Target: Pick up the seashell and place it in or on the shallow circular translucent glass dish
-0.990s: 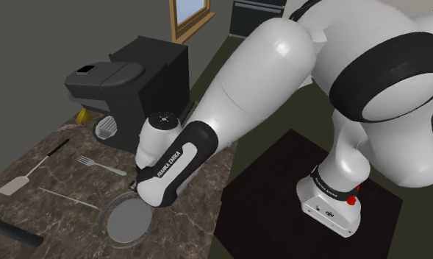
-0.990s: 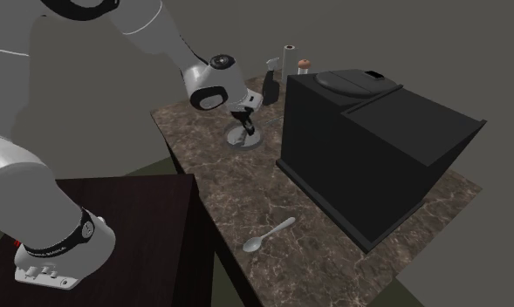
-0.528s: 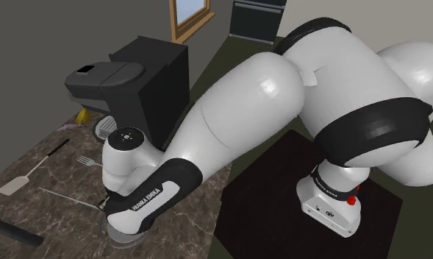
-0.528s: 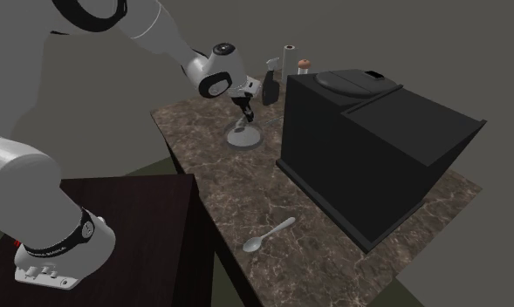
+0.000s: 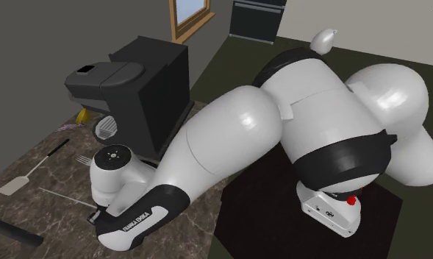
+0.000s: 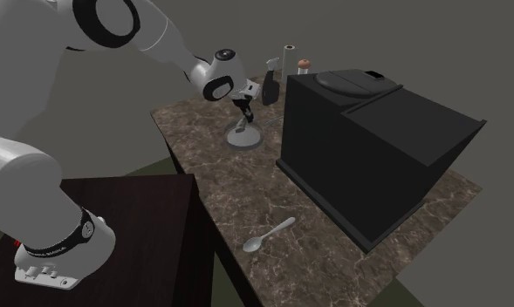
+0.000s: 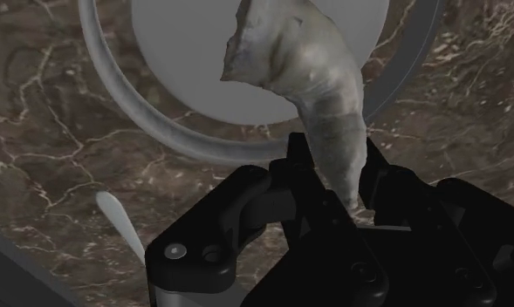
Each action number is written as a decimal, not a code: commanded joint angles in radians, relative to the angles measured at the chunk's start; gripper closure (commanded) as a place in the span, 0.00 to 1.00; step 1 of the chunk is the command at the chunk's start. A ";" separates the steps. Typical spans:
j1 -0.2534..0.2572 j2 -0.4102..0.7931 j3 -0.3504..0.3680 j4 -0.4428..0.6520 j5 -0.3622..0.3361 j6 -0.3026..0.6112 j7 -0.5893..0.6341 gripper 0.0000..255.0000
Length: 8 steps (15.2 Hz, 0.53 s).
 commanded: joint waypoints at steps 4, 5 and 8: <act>-0.023 0.058 0.027 0.034 0.013 0.029 -0.013 1.00; -0.027 0.069 0.032 0.042 0.015 0.035 -0.015 1.00; -0.033 0.086 0.039 0.052 0.018 0.043 -0.018 1.00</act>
